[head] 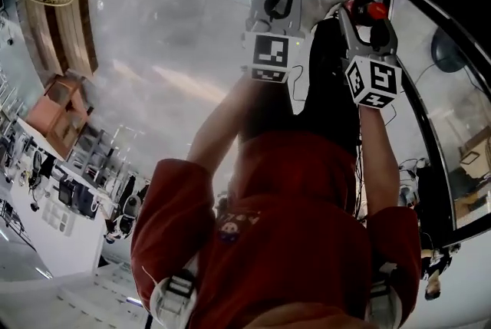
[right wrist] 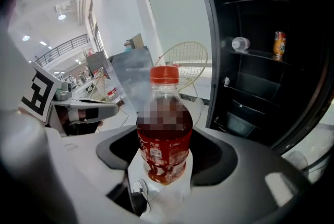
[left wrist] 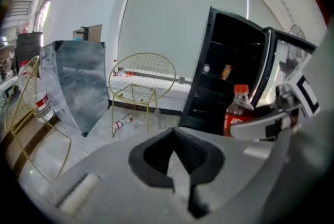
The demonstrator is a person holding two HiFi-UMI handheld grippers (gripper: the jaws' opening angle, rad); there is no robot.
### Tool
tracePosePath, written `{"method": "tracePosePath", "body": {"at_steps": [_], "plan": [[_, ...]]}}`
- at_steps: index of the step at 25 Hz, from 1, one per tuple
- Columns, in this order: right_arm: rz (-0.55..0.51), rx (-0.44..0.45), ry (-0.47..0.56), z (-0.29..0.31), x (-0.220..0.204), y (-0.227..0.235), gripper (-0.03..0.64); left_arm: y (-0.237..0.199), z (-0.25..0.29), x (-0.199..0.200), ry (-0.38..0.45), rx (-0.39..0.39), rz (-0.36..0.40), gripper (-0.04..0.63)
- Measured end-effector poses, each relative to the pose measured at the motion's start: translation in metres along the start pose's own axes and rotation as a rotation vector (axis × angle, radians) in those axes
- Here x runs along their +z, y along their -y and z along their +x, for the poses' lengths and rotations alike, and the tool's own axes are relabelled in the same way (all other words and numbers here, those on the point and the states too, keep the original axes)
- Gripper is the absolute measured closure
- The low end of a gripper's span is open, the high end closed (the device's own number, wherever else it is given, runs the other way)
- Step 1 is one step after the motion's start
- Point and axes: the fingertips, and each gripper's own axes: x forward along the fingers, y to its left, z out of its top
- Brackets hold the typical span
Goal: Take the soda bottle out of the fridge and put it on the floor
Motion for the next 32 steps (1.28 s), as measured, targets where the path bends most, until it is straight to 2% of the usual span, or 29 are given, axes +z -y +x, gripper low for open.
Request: {"method": "tracePosePath", "body": {"at_steps": [4, 7, 10, 14, 17, 22, 25, 32], "plan": [[0.003, 0.022, -0.029, 0.045, -0.053, 0.004, 0.318, -0.016, 0.031, -0.057, -0.028, 0.009, 0.004, 0.595], [-0.008, 0.033, -0.033, 0.078, -0.084, 0.016, 0.318, -0.03, 0.053, -0.099, -0.069, 0.035, -0.035, 0.595], [-0.027, 0.03, -0.031, 0.117, -0.109, 0.033, 0.318, -0.036, 0.079, -0.136, -0.105, 0.021, -0.066, 0.595], [-0.063, 0.02, -0.026, 0.164, -0.147, 0.056, 0.318, -0.048, 0.117, -0.182, -0.126, 0.023, -0.017, 0.595], [-0.048, 0.022, -0.037, 0.199, -0.177, 0.073, 0.318, -0.065, 0.154, -0.211, -0.119, 0.03, -0.017, 0.595], [-0.067, 0.031, -0.035, 0.251, -0.226, 0.095, 0.318, -0.074, 0.212, -0.262, -0.134, 0.005, 0.052, 0.595], [-0.125, 0.054, -0.033, 0.282, -0.256, 0.106, 0.318, -0.07, 0.242, -0.294, -0.115, -0.044, 0.074, 0.595], [-0.225, 0.119, -0.007, 0.367, -0.309, 0.13, 0.318, -0.094, 0.308, -0.349, -0.049, -0.088, 0.134, 0.595]]}}
